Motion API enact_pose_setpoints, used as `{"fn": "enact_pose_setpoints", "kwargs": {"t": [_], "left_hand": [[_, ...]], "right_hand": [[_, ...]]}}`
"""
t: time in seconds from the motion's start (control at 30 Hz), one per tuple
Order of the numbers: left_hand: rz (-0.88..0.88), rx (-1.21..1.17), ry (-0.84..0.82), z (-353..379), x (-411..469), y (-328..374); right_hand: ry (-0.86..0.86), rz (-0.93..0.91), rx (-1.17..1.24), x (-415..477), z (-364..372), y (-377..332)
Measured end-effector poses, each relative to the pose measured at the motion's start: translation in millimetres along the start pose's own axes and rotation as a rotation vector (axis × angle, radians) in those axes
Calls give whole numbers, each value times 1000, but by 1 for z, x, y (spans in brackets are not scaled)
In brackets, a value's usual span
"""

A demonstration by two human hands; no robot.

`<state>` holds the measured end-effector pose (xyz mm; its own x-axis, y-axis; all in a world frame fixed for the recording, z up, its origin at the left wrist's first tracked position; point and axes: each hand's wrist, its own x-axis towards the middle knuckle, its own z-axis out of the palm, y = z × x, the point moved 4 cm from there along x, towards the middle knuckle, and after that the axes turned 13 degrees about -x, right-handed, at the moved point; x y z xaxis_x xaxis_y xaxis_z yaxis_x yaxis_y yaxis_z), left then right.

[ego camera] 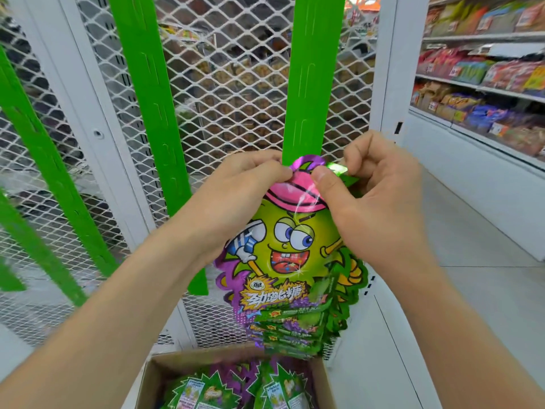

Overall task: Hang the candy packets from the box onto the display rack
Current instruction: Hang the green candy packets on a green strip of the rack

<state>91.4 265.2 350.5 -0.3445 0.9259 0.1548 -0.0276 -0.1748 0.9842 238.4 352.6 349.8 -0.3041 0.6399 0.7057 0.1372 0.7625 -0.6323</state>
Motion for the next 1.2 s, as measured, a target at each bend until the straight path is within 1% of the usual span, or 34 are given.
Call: {"fn": "enact_pose_setpoints", "kwargs": {"t": [0.17, 0.37, 0.47, 0.53, 0.6, 0.67, 0.73, 0.8, 0.87, 0.9, 0.97, 1.0, 1.03, 1.07, 1.1, 1.17, 1.2], "left_hand": [[36, 11, -40, 2, -4, 7], [17, -42, -39, -1, -2, 4], [32, 25, -70, -1, -3, 2], [72, 110, -85, -2, -3, 0], [159, 245, -57, -8, 0, -1], [271, 326, -5, -13, 1, -1], [371, 417, 51, -16, -1, -2], [498, 623, 133, -18, -7, -7], [630, 818, 205, -20, -17, -17], [709, 911, 250, -22, -23, -22], [890, 1078, 320, -23, -36, -29], [956, 1123, 326, -23, -42, -34], [985, 1131, 296, -23, -48, -41], [970, 1114, 231, -23, -53, -50], [915, 1094, 150, -23, -58, -62], [724, 1115, 47, -22, -67, -87], [593, 1186, -1, -21, -71, -101]], "right_hand": [[33, -30, 45, 5, -3, -6], [-49, -58, 28, 5, 1, -6], [-79, -63, 20, 5, 1, -4], [-76, -72, -16, 4, 1, 0], [-59, -91, -79, 1, 1, 6], [-63, -118, -151, -4, 4, 10], [-68, -105, -189, -9, 8, 15], [11, -88, -247, -13, 10, 17], [139, -187, -364, -22, 9, 14], [172, -248, -392, -30, 10, 11], [120, -328, -410, -51, 17, 9], [71, -344, -429, -62, 21, 9], [35, -344, -453, -70, 23, 10], [14, -335, -470, -76, 24, 11], [1, -329, -477, -80, 25, 12], [-59, -348, -468, -87, 29, 12], [-137, -365, -463, -91, 35, 13]]}}
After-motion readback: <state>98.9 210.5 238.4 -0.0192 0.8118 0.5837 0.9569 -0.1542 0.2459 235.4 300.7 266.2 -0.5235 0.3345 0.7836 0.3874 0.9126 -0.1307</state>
